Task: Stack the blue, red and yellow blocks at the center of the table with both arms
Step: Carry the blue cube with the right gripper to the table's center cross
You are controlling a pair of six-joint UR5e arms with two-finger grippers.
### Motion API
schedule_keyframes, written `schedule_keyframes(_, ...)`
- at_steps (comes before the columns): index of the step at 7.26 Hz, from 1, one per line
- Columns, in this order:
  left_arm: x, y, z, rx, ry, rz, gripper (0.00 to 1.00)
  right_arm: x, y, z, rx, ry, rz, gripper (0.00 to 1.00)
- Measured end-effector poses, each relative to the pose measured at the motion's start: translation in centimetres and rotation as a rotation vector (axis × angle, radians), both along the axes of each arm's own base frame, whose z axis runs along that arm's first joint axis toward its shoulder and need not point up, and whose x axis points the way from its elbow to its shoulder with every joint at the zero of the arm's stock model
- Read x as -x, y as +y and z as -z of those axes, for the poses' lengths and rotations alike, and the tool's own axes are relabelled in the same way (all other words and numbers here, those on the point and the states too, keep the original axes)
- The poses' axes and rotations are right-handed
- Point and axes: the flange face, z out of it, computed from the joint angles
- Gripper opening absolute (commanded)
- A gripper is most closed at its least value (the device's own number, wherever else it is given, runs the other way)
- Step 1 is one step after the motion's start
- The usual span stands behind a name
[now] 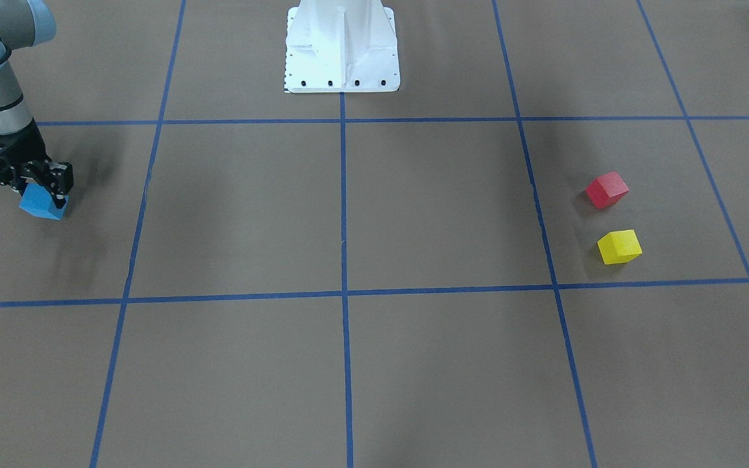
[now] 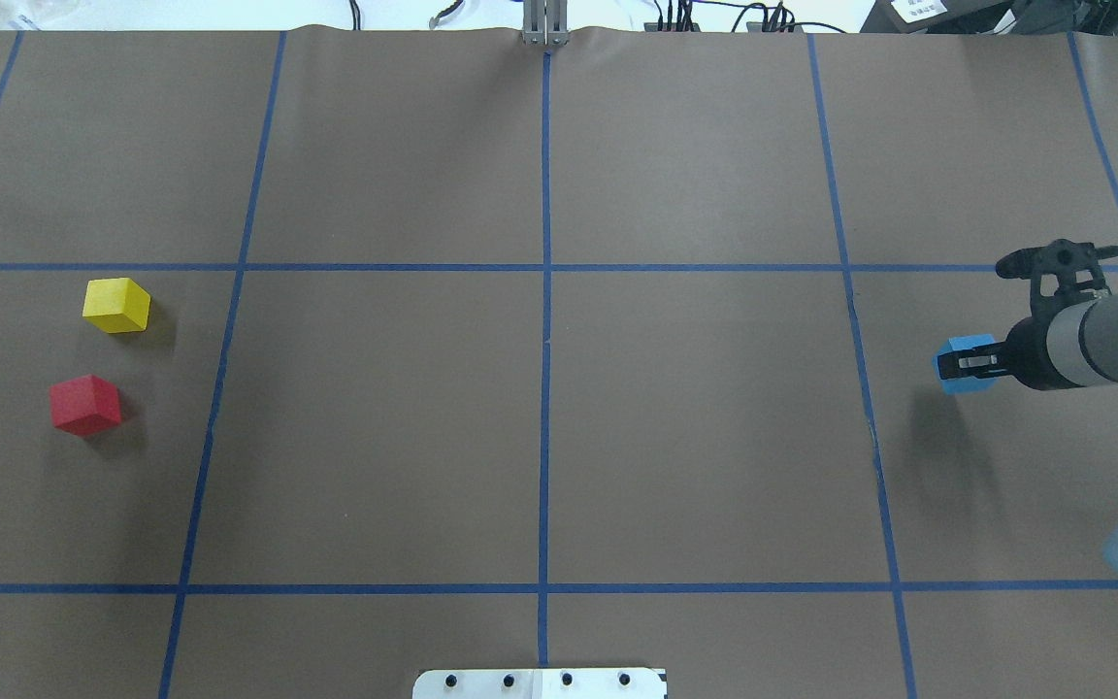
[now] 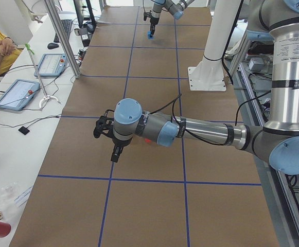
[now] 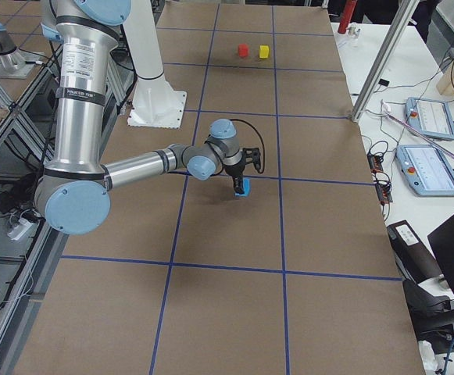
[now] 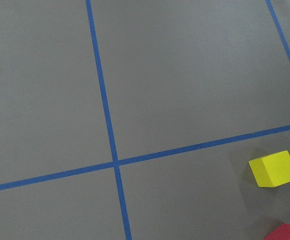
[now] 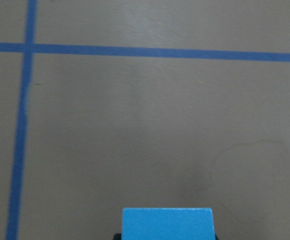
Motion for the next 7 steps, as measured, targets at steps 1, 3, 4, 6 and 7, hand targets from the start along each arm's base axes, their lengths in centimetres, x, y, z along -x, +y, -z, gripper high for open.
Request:
schedule_keyframes(1,0.0,0.0,-0.1,0.001,0.000,0.000,1.00,2.5,-2.3,4.3,-0.014,-0.031,0.031,0.00)
schedule_keyframes(3,0.0,0.0,-0.1,0.003,0.000,0.000,1.00,9.6,-5.4,14.9,0.037,-0.064,0.034,0.00)
schedule_keyframes(4,0.0,-0.1,-0.2,0.004,0.000,0.000,1.00,13.6,-6.1,19.4,0.075,-0.092,0.014,0.00)
schedule_keyframes(6,-0.1,-0.1,-0.2,0.006,0.000,-0.002,1.00,22.9,-6.8,26.3,0.130,-0.115,-0.060,0.00)
schedule_keyframes(7,-0.1,-0.1,-0.2,0.007,0.000,-0.003,1.00,27.6,-7.3,28.8,0.151,-0.104,-0.086,0.00)
